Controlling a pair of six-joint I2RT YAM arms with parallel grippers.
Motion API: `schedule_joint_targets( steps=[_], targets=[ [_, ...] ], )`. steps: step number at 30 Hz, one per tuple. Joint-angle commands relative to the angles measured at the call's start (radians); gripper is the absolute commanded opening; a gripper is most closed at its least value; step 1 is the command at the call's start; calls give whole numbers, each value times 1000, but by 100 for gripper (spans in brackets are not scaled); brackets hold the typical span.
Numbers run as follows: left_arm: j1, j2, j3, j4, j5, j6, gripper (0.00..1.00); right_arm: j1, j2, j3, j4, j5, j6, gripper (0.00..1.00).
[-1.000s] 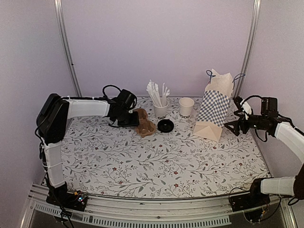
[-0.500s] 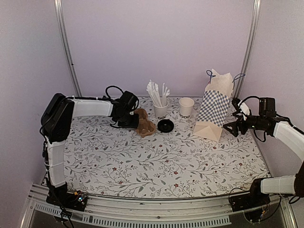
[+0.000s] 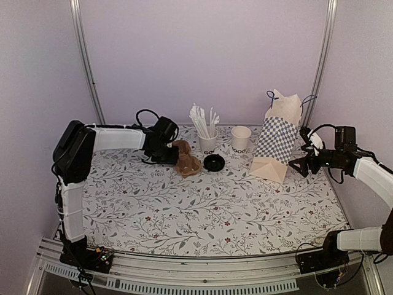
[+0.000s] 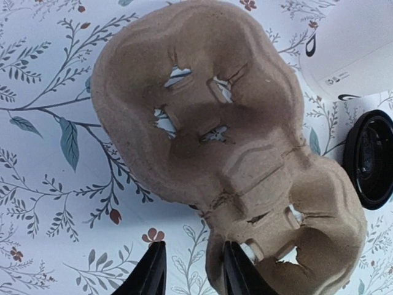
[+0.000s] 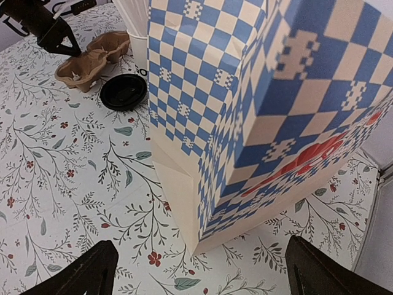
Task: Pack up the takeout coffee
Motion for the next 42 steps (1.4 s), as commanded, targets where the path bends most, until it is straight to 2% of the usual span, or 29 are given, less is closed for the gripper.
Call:
schedule_joint_targets(
  steps=[1, 12, 17, 21, 24, 26, 29, 32, 36, 38, 42],
  targets=[
    [42, 4, 9, -20, -28, 39, 36, 7, 3, 7, -17, 7, -8, 99],
    [180, -79, -13, -38, -90, 87, 39, 7, 1, 7, -18, 11, -9, 99],
    [161, -155, -14, -64, -66, 94, 42, 7, -1, 7, -22, 12, -15, 99],
    [114, -253, -35, -68, -27, 126, 44, 16, -13, 31, -84, -55, -46, 92],
    [92, -313, -28, -67, 32, 156, 45, 89, -54, 48, -112, -62, -59, 88],
    [89, -350, -14, -61, 94, 178, 45, 203, -78, 42, -115, 28, -83, 85],
    [89, -411, -13, -4, 183, 275, 46, 399, -62, 32, -85, 275, -134, 79],
    [90, -501, -104, 108, 135, 329, 47, 521, 35, 86, -69, 398, -181, 69],
    [104, -633, -321, 278, 91, 329, 52, 592, 222, 258, -62, 413, -172, 52],
    [109, -672, -402, 354, 90, 351, 53, 622, 321, 352, -52, 442, -149, 39],
    [109, -684, -380, 313, 15, 401, 54, 662, 511, 498, -4, 599, -122, 19]
  ],
)
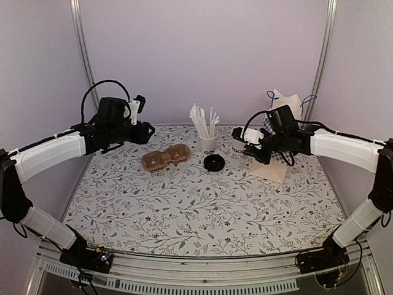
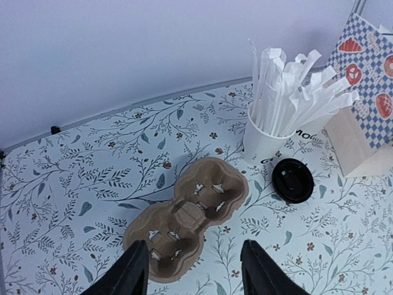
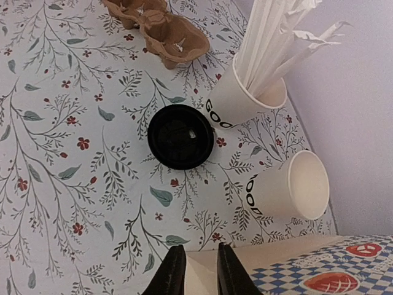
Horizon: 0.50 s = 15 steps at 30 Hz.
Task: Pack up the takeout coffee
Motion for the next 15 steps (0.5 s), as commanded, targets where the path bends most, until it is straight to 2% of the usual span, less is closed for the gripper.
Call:
schedule_joint_targets(
  steps=[1, 6, 15],
  targets=[
    [10, -18, 4, 72, -97, 79, 54, 41, 189, 155, 39, 220, 39, 16],
    [15, -66, -9, 86, -97, 66, 56, 43, 341, 240, 13, 370, 85, 9],
    [15, -108, 2, 74, -25, 20, 56, -42, 256, 137, 22, 499, 132, 11]
  ],
)
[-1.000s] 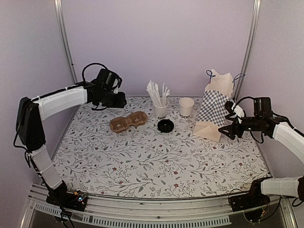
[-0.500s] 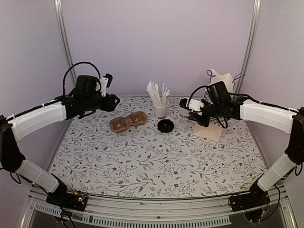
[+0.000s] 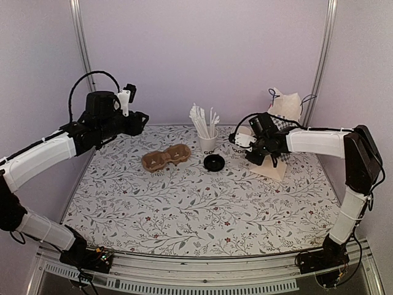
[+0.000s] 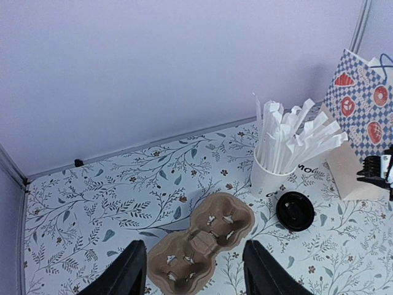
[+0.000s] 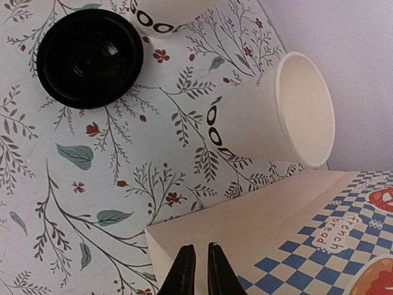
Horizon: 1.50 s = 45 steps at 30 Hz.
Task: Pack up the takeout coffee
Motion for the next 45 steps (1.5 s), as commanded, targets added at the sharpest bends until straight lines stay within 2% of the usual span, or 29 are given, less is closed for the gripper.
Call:
schedule_joint_targets(
  steps=[1, 5, 9, 14, 18, 20, 24, 27, 33, 45],
  targets=[
    [9, -25, 6, 18, 50, -27, 56, -72, -73, -32, -4, 108, 48, 11],
    [9, -39, 8, 18, 78, -42, 56, -91, -89, -25, -31, 119, 62, 11],
    [9, -48, 7, 18, 80, -45, 56, -83, -71, 59, -120, -14, 77, 16],
    [9, -51, 1, 20, 75, -35, 58, -72, -8, 204, -176, -128, 46, 34],
    [9, -51, 0, 18, 62, -26, 61, -72, 65, 305, -202, -164, 41, 39],
    [9, -49, 3, 14, 59, -26, 61, -72, 101, 344, -211, -179, 34, 41],
    [9, -49, 5, 8, 47, -32, 70, -71, 176, 429, -252, -192, 16, 42],
    [8, -46, 8, 4, 45, -33, 73, -71, 227, 478, -270, -197, -3, 43],
    [10, -48, 12, -1, 51, -35, 73, -72, 301, 531, -267, -137, -32, 43],
    [13, -40, 14, -6, 61, -31, 72, -81, 396, 593, -246, -116, -75, 40]
  ],
)
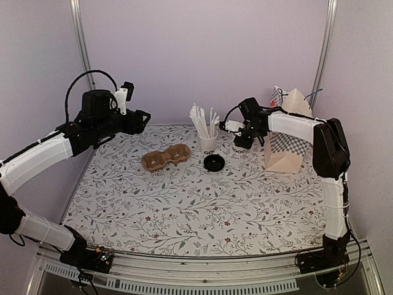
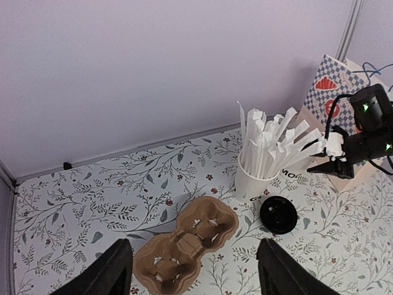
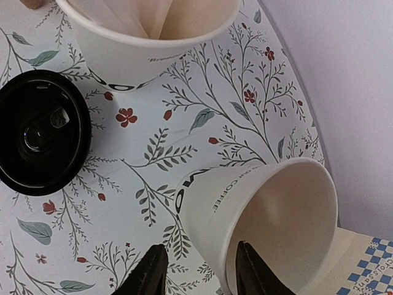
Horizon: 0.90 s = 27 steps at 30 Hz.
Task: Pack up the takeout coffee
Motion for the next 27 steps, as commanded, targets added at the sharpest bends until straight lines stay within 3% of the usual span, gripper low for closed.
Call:
schedule_joint_targets(
  steps=[1, 13, 23, 27],
  targets=[
    [10, -5, 14, -1, 4, 5, 72, -4, 29, 38, 10, 14, -26, 37],
    [14, 4, 19, -13, -16, 3, 71, -4, -2, 21, -77, -18, -23, 1],
    [16, 12, 17, -15, -25, 2, 71, 0, -93, -47, -159, -69, 30, 0],
    [16, 14, 19, -16, -26, 1, 71, 14, -202, -161, -174, -110, 61, 0]
  ],
)
